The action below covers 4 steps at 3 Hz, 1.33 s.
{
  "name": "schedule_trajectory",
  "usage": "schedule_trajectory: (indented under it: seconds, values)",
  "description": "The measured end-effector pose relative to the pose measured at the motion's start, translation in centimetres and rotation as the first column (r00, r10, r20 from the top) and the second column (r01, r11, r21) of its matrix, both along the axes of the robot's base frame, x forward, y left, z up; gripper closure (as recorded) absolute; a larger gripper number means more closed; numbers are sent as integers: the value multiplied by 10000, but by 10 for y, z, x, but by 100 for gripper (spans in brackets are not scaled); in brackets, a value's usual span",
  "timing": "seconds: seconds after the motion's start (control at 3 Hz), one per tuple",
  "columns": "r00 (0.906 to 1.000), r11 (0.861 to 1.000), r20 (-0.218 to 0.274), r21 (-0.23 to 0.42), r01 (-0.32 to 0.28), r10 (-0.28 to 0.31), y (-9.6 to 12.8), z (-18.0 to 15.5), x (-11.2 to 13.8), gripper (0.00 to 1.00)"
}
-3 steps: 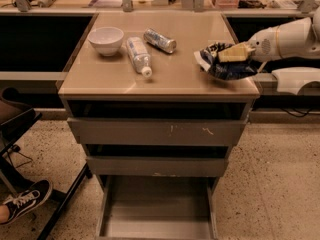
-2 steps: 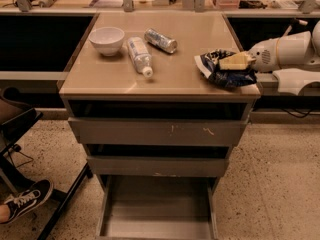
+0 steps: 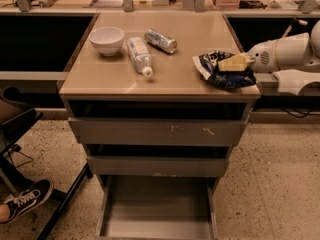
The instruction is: Pick blue chip bag from bottom drawer and place on counter
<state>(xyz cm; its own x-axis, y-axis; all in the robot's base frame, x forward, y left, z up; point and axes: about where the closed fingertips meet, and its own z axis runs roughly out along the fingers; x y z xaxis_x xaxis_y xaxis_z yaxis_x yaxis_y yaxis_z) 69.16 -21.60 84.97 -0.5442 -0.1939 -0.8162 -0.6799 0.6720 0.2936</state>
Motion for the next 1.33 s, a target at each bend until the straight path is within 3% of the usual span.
schedule_trajectory:
  seconds: [0.67,1.0,1.33]
  values:
    - [10000,10000,-1,0,-1,1,0,0,0,11]
    - [10000,10000,-1,1,-2,2,0,0,0,0]
    - [10000,10000,-1,1,-2,2,0,0,0,0]
